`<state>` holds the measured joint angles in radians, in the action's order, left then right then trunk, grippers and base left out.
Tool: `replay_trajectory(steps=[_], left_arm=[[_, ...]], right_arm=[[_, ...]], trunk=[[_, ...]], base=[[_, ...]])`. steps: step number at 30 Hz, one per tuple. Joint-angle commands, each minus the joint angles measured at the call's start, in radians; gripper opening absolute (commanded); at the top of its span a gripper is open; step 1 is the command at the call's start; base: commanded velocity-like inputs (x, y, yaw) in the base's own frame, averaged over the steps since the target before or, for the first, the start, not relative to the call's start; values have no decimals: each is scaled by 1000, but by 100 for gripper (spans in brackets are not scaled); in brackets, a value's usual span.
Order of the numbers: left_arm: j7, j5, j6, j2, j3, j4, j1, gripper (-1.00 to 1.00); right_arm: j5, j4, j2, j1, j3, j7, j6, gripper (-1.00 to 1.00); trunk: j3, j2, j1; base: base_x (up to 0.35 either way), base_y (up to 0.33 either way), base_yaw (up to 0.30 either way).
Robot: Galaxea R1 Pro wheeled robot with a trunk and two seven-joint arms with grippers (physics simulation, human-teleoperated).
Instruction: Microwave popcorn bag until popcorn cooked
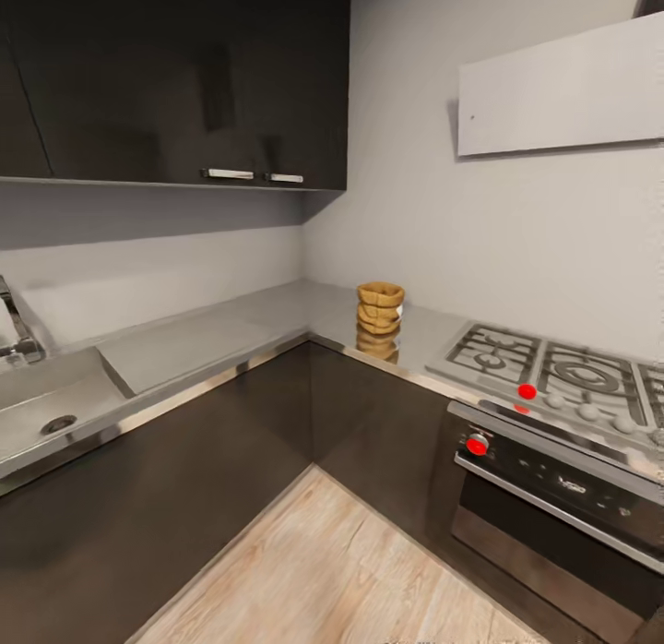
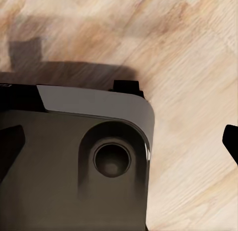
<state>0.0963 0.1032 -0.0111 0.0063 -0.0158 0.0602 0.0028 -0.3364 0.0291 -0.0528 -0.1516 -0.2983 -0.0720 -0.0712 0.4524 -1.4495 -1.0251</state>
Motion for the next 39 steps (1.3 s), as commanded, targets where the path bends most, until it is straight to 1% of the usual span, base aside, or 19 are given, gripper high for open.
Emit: replay_trajectory(steps=[1, 7, 28, 33, 39], left_arm=[[0, 10, -1, 0, -1, 1, 0, 100], [-1, 10, -2, 0, -1, 1, 0, 100], [0, 12, 0, 0, -3, 2, 0, 100], [1, 13, 0, 0, -5, 6, 0, 100], [0, 13, 0, -3, -4, 6, 0, 100]], right_arm=[[-7, 3, -1, -1, -8, -2, -6, 100], [-7, 3, -1, -1, -8, -2, -5, 100], [-7, 3, -2, -1, -8, -2, -5, 100], [-6, 3, 0, -1, -8, -3, 4, 100], [-10, 3, -6, -1, -7, -10, 0, 100]], trunk=[[1, -1, 0], [1, -1, 0], [1, -1, 0], [1, -1, 0], [1, -1, 0]], base=[[0, 218, -243], [0, 159, -244], [0, 2, -244], [0, 0, -75], [0, 0, -2]])
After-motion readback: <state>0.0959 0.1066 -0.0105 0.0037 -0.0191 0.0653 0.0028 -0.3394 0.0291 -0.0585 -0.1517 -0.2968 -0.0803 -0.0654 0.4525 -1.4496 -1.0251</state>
